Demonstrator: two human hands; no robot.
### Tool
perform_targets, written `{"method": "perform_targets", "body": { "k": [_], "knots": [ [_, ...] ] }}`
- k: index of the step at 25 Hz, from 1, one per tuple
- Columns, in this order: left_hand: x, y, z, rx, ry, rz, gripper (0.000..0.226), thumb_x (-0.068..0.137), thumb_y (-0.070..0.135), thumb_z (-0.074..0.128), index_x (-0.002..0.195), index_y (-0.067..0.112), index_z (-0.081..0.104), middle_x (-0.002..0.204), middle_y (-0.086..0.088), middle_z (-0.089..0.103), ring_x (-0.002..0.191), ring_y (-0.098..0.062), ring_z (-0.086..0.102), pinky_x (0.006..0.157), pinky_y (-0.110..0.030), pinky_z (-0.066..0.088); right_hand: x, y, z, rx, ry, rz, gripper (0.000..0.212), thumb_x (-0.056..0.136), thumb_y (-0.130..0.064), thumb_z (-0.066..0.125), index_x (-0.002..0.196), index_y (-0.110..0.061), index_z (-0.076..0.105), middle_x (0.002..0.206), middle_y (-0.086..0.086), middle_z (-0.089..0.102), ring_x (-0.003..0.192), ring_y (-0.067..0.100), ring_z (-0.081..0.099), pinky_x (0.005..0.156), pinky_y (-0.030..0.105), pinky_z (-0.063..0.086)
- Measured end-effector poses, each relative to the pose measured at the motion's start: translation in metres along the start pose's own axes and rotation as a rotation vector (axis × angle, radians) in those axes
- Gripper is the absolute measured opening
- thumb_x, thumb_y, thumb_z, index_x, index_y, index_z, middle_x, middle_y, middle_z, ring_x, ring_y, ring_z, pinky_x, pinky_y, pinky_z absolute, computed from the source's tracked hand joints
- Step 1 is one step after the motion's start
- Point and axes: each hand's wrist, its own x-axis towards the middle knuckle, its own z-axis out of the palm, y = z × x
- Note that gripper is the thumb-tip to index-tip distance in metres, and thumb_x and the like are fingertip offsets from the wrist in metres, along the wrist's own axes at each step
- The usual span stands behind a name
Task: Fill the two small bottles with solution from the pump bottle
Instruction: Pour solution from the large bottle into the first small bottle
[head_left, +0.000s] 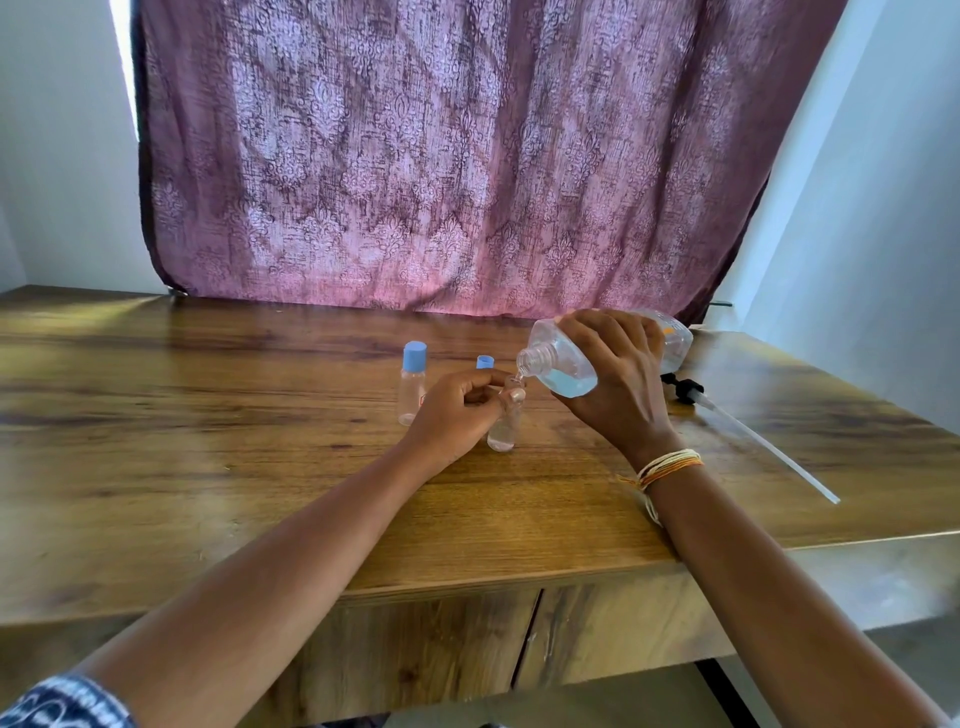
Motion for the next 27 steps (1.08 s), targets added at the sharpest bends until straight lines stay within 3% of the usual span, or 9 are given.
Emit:
{"method": "perform_targets", "body": {
  "k": [2,7,16,27],
  "knots": [
    [0.0003,-0.0005,0.0,0.005,0.002,-0.003,0.022,0.088,0.026,0.068,0.108,0.017,0.073,0.098,-0.004,0.077,0.095,-0.016,0.072,0.094,-0.034,0.056,-0.0001,-0.0001,0.0002,0.002,-0.001,0.0,0.049,0.077,-0.053,0.071,0.115,-0.023,0.063,0.117,-0.002,0.065,0.11,0.024,0.056,0.09,0.053,0.04],
    [0.0003,-0.0033,-0.0003,-0.002,0.006,-0.017,0.015,0.087,0.03,0.069,0.101,0.025,0.074,0.095,-0.016,0.075,0.098,-0.04,0.068,0.089,-0.055,0.055,-0.0003,0.001,0.0005,0.001,0.009,-0.002,0.049,0.077,-0.052,0.072,0.115,-0.023,0.063,0.117,-0.002,0.065,0.11,0.024,0.057,0.09,0.052,0.04],
    [-0.0005,-0.0015,0.0004,-0.022,0.01,-0.036,0.02,0.088,0.024,0.068,0.106,0.017,0.073,0.093,-0.009,0.077,0.09,-0.016,0.074,0.09,-0.043,0.058,-0.0001,0.0003,0.0008,0.001,0.006,-0.006,0.05,0.077,-0.052,0.072,0.116,-0.023,0.062,0.118,-0.002,0.065,0.111,0.025,0.058,0.09,0.052,0.04],
    [0.0001,-0.0005,0.0009,-0.006,0.022,-0.022,0.018,0.088,0.023,0.068,0.105,0.017,0.073,0.094,-0.013,0.076,0.095,-0.026,0.071,0.091,-0.042,0.057,-0.0005,0.0,0.0011,0.008,-0.01,-0.001,0.051,0.077,-0.052,0.071,0.117,-0.023,0.062,0.119,-0.001,0.065,0.112,0.025,0.057,0.09,0.052,0.039]
  ]
}}
